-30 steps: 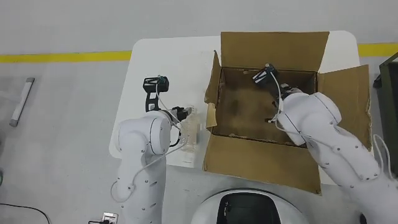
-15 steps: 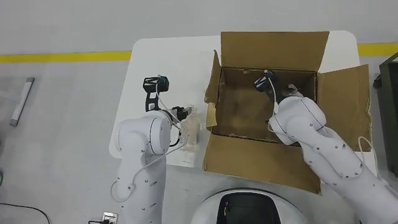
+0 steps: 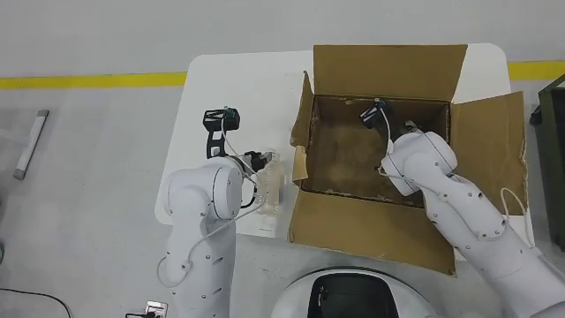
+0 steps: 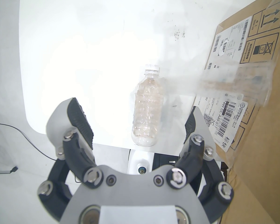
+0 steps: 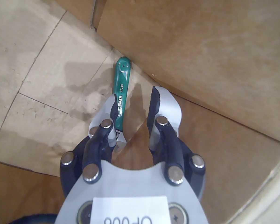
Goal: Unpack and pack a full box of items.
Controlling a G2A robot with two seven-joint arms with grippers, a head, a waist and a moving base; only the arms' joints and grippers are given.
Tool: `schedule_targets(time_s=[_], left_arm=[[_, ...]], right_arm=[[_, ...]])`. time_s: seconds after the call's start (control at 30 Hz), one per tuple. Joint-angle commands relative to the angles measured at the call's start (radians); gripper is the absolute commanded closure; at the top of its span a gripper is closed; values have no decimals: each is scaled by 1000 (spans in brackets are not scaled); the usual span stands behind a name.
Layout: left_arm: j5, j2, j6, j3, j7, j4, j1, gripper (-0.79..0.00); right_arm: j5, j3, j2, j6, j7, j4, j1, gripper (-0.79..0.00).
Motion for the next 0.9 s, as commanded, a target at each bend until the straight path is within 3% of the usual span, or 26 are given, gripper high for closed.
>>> schedule_targets(time_s=[0.0,0.23,0.87], left_arm=[[0,0,0,0,0,0,0,-785],[0,0,0,0,0,0,0,-785],[0,0,0,0,0,0,0,-785]], right_arm=[[9,5,-3,2,-4,11,2,-336],[7,6,-15,-2,-7,43,10,-243],[20,18,-46,12,-14,102,26,-342]])
